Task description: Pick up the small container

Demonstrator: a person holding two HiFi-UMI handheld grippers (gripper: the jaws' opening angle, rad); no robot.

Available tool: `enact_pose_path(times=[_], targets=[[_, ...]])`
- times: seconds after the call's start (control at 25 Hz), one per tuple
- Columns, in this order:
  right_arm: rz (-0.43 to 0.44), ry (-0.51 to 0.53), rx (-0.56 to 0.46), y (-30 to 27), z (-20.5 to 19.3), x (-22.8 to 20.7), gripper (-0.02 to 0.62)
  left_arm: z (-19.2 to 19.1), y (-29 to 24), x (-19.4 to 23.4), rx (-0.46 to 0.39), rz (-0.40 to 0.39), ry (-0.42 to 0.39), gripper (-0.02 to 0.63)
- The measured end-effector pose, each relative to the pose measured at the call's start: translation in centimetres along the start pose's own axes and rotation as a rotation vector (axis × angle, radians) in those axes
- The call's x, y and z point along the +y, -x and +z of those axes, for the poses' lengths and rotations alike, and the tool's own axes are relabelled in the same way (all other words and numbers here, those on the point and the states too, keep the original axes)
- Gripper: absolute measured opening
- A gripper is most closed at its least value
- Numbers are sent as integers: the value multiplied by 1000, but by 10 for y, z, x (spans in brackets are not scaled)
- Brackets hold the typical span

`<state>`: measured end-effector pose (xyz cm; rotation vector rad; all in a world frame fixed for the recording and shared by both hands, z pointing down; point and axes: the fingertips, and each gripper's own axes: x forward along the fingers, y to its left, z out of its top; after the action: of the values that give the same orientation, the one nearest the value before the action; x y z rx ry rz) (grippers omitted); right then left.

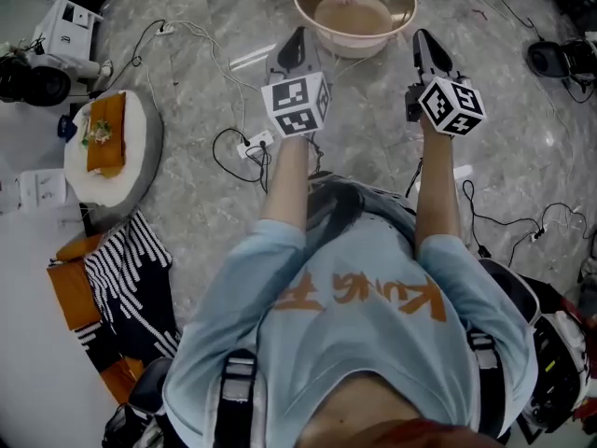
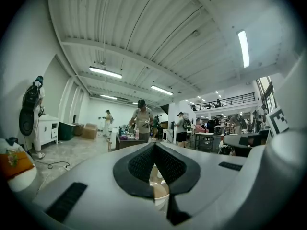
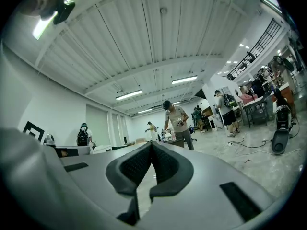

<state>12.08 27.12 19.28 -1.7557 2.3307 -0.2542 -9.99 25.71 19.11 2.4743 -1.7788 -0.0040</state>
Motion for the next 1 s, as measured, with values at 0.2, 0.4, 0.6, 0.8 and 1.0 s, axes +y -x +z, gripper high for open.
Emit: enact_pose_path(times=[0.2, 0.4, 0.6, 0.8, 1.0], targets=[[70, 18, 19, -13, -5, 11, 12, 4, -5, 12, -8, 32, 0, 23], [136, -6, -15, -19, -3, 15, 12, 0, -14, 13, 0, 38, -5, 23], [152, -16, -63, -38, 13, 7, 12, 14, -34, 24, -28, 43, -8, 23], [188, 25, -77, -66, 14, 10, 12, 22, -64, 34, -61, 29, -10, 23], [173, 35, -99, -113, 20, -7, 12, 19, -118, 44, -51, -29, 4, 23]])
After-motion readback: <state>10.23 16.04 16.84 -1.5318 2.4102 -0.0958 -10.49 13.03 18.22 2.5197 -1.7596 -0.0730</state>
